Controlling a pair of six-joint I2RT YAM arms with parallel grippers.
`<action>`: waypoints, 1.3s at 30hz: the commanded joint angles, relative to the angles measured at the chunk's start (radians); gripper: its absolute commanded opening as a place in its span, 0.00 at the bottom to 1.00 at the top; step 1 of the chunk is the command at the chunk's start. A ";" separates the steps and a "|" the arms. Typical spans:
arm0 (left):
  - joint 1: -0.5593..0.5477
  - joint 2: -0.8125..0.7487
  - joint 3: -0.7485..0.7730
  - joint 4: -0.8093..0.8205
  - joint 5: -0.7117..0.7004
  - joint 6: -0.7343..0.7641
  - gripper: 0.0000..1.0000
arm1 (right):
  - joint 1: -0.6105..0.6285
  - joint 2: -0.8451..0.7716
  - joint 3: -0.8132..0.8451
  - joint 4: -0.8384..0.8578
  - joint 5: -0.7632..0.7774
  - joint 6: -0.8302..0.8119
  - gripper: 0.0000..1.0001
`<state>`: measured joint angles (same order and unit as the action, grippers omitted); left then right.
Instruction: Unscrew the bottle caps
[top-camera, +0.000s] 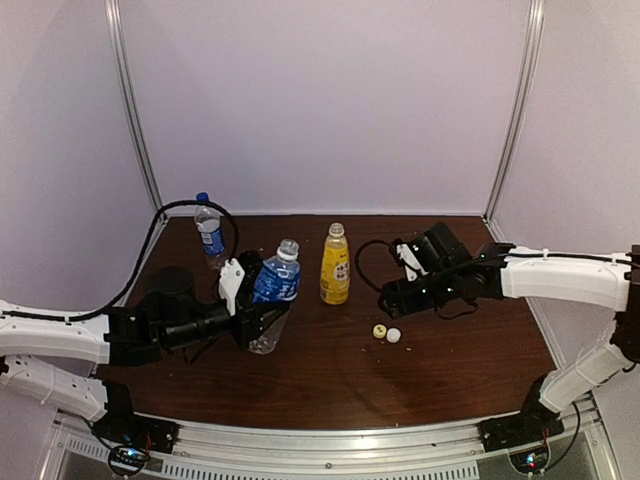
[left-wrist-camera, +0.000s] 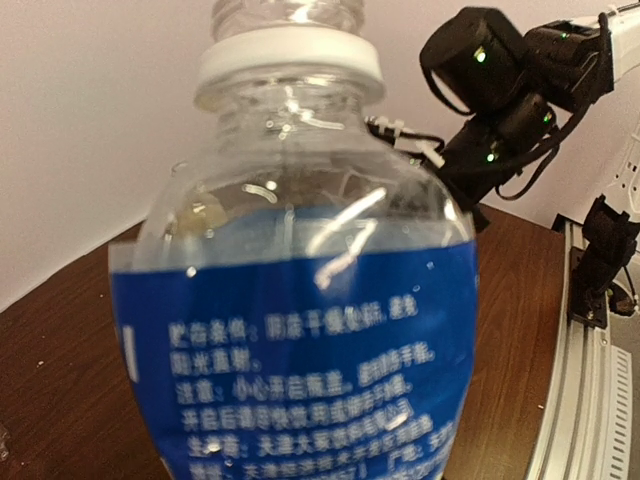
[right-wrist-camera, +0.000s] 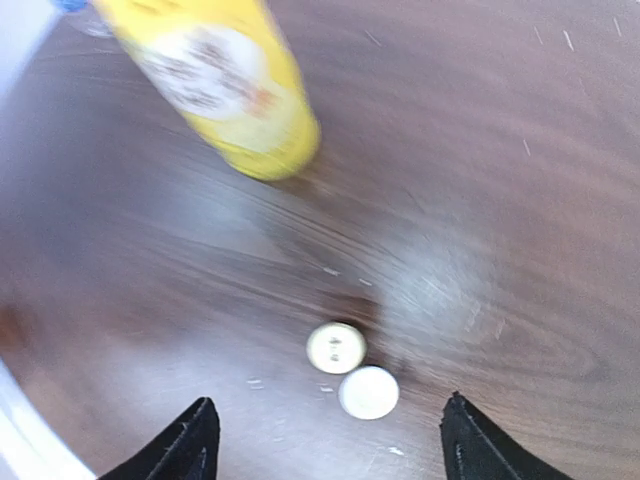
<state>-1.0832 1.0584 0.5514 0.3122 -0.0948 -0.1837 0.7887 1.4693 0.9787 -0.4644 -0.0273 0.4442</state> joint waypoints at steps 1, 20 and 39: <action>0.007 -0.008 -0.027 0.078 0.031 0.013 0.30 | 0.043 -0.164 0.012 0.113 -0.107 -0.070 0.81; 0.006 0.052 -0.001 0.151 0.269 0.046 0.37 | 0.204 0.007 0.472 0.143 -0.435 -0.166 0.90; 0.007 0.048 -0.004 0.112 0.159 0.034 0.37 | 0.261 0.103 0.562 0.042 -0.449 -0.218 0.51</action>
<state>-1.0805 1.1080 0.5182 0.3904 0.0807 -0.1543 1.0431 1.5452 1.4960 -0.4034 -0.4721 0.2405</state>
